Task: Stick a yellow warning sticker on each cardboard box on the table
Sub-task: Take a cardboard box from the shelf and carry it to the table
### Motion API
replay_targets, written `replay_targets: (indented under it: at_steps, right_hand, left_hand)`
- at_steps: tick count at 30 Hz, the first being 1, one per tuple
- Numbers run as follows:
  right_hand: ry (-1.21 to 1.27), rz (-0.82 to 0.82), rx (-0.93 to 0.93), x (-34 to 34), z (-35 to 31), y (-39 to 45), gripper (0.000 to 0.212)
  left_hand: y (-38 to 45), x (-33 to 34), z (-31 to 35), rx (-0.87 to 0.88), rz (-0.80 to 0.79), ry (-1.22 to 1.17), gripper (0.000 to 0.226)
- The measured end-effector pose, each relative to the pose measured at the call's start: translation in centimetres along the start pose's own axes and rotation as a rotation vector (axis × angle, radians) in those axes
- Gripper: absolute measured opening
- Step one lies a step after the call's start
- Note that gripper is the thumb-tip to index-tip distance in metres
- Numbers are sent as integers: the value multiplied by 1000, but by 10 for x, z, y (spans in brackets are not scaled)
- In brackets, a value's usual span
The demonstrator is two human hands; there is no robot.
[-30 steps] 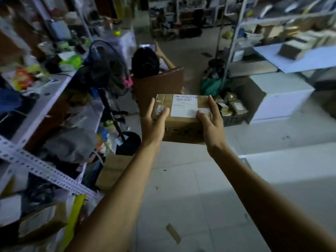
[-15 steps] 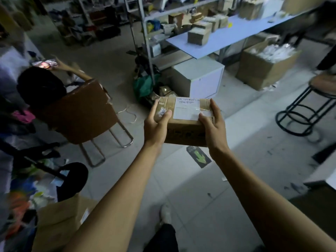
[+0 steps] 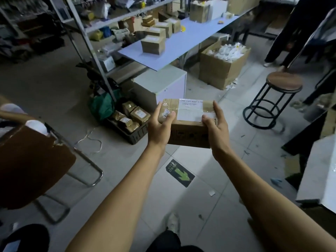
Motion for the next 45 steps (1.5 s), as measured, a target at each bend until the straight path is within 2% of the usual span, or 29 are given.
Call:
replay_targets:
  at_steps: [6,15,28,33,45]
  right_hand:
    - [10,74,41,-4,0,87,66]
    - [15,138,76,-39,12,224,66]
    - [38,133,67,-122,10,462,63]
    - [27,120,62,-130,7,545,64]
    - [-14,161,67,-128,3,781,66]
  left_hand:
    - [95,49,-4,-12,-121,-24,68]
    - [218,149,-21,-36,-204,-1,65]
    - [385,324,-25,-60,-230,46,56]
    - [459,366,-31,-50,-219,66,62]
    - [679,471,-54,-75,-237,24,52]
Point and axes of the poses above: each hand's wrist, its own y-axis towards the middle knuckle, its own x-axis out of the palm, z = x × y, the point moved 6 cm from there along y, towards the middle knuckle, and after that the axes turned 2 degrees about x, right-handed, at the moved point
